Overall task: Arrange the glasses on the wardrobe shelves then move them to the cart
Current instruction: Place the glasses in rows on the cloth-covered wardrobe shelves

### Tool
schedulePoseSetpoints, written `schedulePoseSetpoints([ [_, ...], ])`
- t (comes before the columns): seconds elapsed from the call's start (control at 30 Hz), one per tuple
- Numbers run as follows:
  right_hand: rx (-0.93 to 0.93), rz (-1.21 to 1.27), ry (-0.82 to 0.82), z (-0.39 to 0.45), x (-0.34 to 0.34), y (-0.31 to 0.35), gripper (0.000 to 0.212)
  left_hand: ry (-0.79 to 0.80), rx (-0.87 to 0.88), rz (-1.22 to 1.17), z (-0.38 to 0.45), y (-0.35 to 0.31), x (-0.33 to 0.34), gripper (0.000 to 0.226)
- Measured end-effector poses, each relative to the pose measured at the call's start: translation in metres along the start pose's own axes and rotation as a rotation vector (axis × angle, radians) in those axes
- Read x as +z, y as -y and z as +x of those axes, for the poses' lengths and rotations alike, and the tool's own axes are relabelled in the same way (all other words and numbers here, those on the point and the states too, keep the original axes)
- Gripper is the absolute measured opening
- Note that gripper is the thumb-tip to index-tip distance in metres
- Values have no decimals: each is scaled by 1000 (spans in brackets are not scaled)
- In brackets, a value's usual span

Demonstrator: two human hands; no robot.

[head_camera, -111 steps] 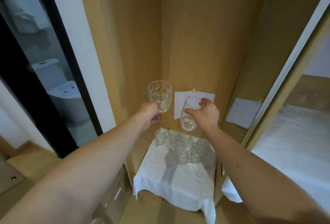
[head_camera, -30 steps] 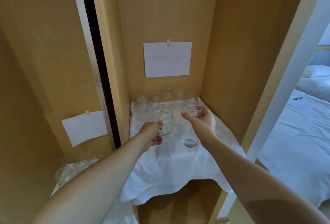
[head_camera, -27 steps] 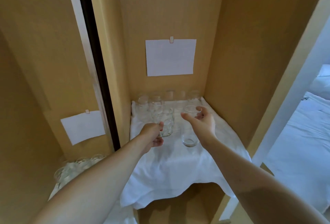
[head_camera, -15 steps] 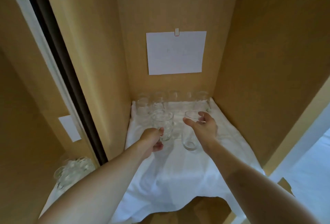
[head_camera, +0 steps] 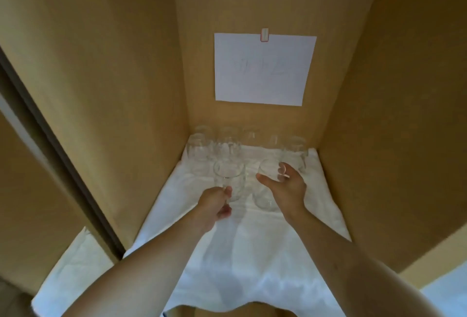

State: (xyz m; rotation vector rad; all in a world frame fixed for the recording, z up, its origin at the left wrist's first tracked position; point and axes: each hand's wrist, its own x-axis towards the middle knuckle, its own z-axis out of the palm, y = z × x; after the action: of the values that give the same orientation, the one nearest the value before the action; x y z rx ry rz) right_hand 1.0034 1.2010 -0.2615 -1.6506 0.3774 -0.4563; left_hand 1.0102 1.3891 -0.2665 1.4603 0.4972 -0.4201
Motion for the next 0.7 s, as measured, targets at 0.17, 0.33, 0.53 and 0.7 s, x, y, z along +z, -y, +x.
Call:
schedulePoseSetpoints([
  [0.17, -52, 16, 65, 12, 1, -16, 54, -9, 31, -65, 4, 17, 6, 12],
  [0.33, -103, -74, 84, 16, 4, -29, 73, 49, -10, -21, -1, 12, -7, 50],
  [0.53, -21, -158, 139, 14, 6, -55, 85, -91, 36, 10, 24, 5, -24, 10],
  [0.7, 26, -221, 132, 10, 9, -83, 90, -81, 230, 168, 54, 10, -26, 53],
])
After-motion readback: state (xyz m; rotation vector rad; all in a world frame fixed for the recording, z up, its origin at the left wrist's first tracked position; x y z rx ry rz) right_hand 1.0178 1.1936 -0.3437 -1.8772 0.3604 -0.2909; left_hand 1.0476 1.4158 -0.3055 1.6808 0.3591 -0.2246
